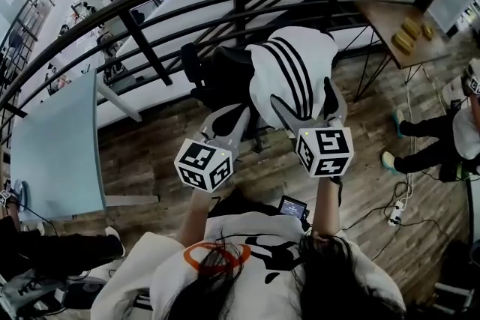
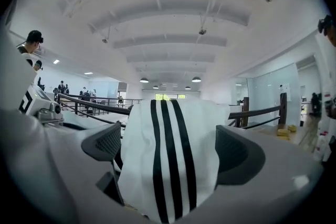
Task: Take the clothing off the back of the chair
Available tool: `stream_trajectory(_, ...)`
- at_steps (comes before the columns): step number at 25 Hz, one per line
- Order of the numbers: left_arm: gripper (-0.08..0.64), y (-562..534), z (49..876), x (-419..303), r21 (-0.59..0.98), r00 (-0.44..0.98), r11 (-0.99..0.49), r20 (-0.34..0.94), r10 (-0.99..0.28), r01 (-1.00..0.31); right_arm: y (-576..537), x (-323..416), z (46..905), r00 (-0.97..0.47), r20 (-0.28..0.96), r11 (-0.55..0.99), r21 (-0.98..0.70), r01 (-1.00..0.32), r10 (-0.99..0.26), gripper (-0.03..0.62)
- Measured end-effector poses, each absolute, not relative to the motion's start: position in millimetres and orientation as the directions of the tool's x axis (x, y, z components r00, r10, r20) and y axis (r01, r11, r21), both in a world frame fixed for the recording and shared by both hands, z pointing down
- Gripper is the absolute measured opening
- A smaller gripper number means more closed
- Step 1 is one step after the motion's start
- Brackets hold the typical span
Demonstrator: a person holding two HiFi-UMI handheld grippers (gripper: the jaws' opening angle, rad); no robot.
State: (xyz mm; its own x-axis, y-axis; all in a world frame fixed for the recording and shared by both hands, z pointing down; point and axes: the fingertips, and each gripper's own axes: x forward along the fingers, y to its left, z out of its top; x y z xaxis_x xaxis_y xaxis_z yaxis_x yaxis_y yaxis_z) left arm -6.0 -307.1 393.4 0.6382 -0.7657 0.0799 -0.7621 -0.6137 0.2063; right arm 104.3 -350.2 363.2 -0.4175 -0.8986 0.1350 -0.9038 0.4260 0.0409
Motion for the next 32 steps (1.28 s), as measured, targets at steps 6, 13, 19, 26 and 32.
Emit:
stream_trajectory(6, 0.000, -311, 399, -7, 0.219, 0.673, -0.647, 0.075, -0.735, -0.731, -371, 104, 369, -0.358, 0.179, 0.377, 0.086, -0.922, -0.917, 0.609)
stream_trajectory(13, 0.000, -314, 402, -16, 0.234, 0.685, -0.656, 0.066, -0.725, -0.717, -400, 105, 372, -0.288, 0.211, 0.310, 0.081, -0.947, -0.934, 0.605)
stream_trajectory(19, 0.000, -317, 405, -18, 0.248, 0.694, -0.662, 0.068, -0.716, -0.707, -403, 117, 373, -0.212, 0.201, 0.233, 0.089, -0.968, -0.956, 0.501)
stream_trajectory(26, 0.000, -323, 402, -19, 0.259, 0.700, -0.666, 0.064, -0.711, -0.700, -395, 123, 372, -0.221, 0.230, 0.237, 0.045, -0.970, -0.948, 0.371)
stream_trajectory(32, 0.000, -324, 402, -12, 0.261, 0.724, -0.689, 0.066, -0.687, -0.677, -390, 126, 372, -0.193, 0.234, 0.204, 0.024, -0.979, -0.953, 0.285)
